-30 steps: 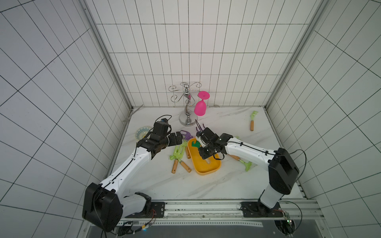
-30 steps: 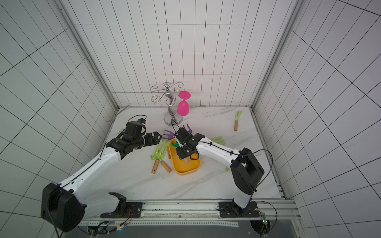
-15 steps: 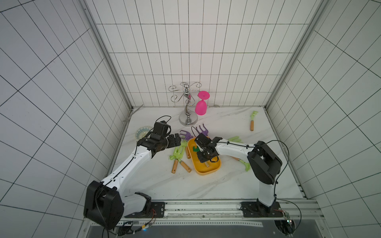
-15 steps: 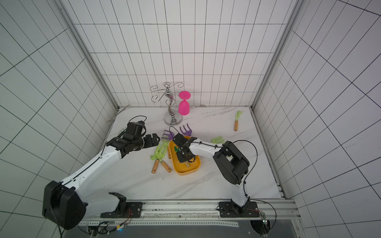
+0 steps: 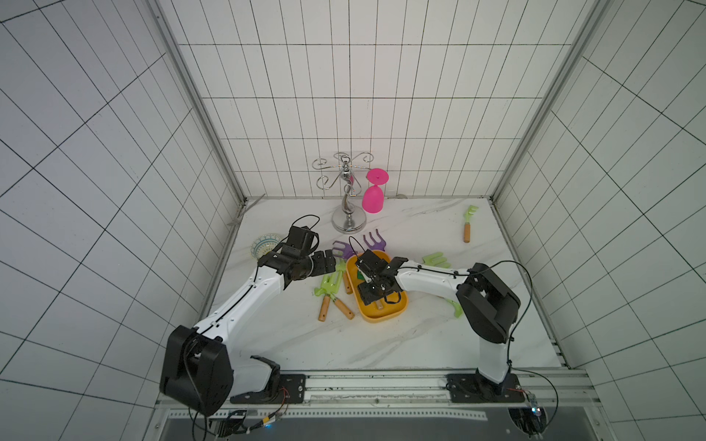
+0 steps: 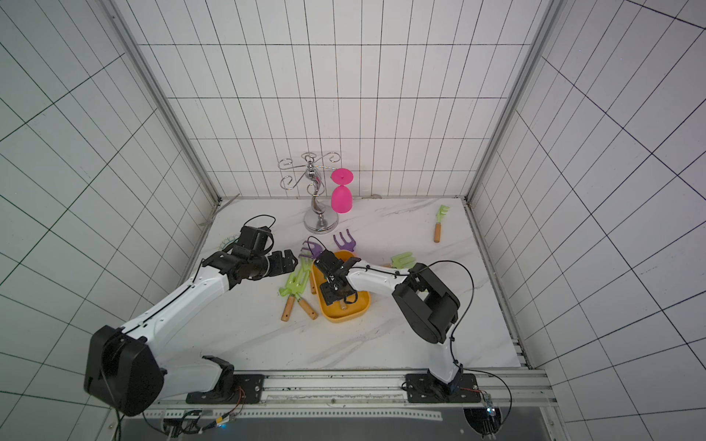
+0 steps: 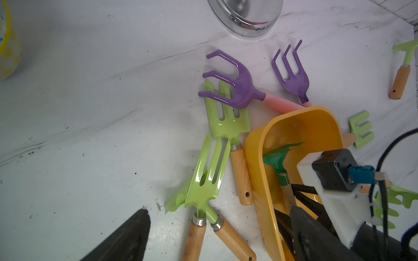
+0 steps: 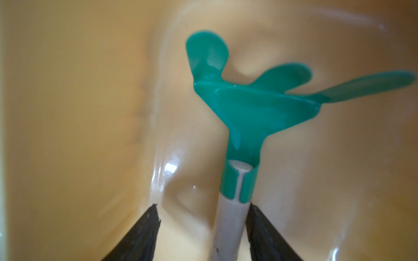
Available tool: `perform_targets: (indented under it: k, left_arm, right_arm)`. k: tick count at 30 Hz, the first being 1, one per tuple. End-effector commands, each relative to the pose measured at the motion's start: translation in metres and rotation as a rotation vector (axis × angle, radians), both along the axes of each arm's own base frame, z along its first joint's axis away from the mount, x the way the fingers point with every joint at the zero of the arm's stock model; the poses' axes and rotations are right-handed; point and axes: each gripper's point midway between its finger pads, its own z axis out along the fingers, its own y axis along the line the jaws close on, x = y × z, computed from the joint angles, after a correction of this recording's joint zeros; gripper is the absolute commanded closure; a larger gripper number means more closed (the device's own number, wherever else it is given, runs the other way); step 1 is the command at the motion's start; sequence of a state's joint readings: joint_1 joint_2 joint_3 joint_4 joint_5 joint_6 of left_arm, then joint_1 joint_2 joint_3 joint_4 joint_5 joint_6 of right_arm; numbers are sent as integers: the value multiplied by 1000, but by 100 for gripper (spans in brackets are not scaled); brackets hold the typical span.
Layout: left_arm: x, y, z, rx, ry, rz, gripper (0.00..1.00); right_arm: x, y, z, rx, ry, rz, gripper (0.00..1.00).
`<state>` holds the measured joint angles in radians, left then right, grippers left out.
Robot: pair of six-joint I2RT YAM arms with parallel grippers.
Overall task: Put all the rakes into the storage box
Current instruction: Place the rake in the storage box, then pick up the rake at the center of the board.
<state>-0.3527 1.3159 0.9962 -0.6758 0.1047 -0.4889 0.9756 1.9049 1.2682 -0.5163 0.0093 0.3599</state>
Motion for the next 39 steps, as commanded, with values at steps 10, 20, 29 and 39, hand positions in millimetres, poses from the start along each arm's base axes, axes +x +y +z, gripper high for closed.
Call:
perform_targets:
  k: [10, 20, 29, 39]
  left_arm:
    - [19, -54, 43, 139, -168, -221, 2]
    - [11, -129, 29, 253, -198, -514, 2]
    - [-6, -149, 15, 294, -157, -605, 2]
    - [-4, -128, 22, 364, -194, -554, 2]
  right_arm:
    - [33, -112, 124, 79, -88, -220, 22]
    - [97, -240, 89, 17, -16, -624, 25]
    - [181, -320, 53, -68, -70, -834, 28]
    - [263, -353, 14, -163, -97, -804, 27]
